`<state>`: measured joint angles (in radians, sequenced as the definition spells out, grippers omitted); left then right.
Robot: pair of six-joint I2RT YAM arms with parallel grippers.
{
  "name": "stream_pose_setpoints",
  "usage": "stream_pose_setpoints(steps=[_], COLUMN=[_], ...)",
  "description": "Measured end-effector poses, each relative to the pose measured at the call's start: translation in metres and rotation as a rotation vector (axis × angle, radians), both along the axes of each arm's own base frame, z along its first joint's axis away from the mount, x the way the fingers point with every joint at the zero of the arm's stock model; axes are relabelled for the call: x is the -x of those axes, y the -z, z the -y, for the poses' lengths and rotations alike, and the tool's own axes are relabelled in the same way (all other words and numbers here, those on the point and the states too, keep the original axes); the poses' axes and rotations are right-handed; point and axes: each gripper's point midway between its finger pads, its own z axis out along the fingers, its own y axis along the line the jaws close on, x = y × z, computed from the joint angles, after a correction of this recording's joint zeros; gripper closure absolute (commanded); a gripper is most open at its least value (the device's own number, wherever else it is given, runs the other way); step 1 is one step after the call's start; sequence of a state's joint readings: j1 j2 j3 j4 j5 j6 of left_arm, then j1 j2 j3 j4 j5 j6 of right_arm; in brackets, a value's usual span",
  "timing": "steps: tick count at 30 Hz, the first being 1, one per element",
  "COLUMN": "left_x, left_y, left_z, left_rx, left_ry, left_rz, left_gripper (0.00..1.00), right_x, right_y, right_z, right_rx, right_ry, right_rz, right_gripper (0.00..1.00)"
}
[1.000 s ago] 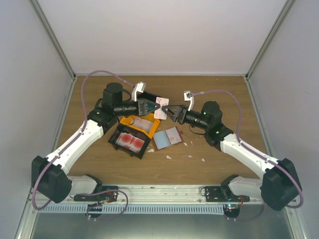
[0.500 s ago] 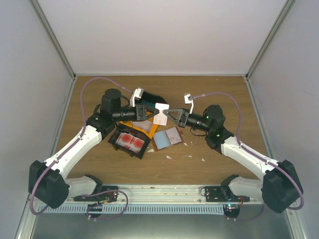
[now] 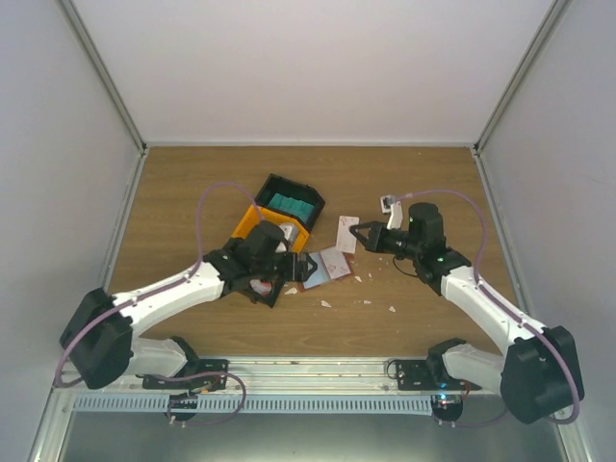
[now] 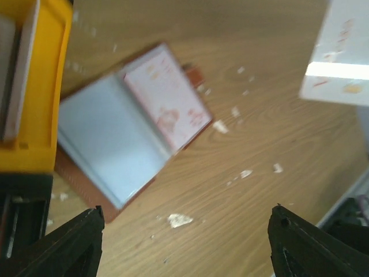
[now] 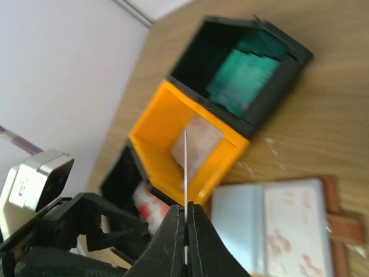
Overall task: Put the credit cards into the card holder
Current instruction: Pick up the credit card from the storage box, then adjust the card holder at the center of the board.
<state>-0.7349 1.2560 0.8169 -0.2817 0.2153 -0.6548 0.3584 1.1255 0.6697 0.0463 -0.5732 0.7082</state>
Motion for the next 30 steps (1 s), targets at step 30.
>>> stream_pose_setpoints(steps=[30], left_x=[-0.025], left_y=[0.12], left_z=[0.032], left_rx=[-0.28], left_ry=[-0.095], left_rz=[-0.108], left_gripper=[0.15], right_x=[0.013], right_y=[0.114], right_z=[0.023], right_rx=[0.251], right_ry=[-0.046], right_rz=[-0.256], right_gripper=[1.0])
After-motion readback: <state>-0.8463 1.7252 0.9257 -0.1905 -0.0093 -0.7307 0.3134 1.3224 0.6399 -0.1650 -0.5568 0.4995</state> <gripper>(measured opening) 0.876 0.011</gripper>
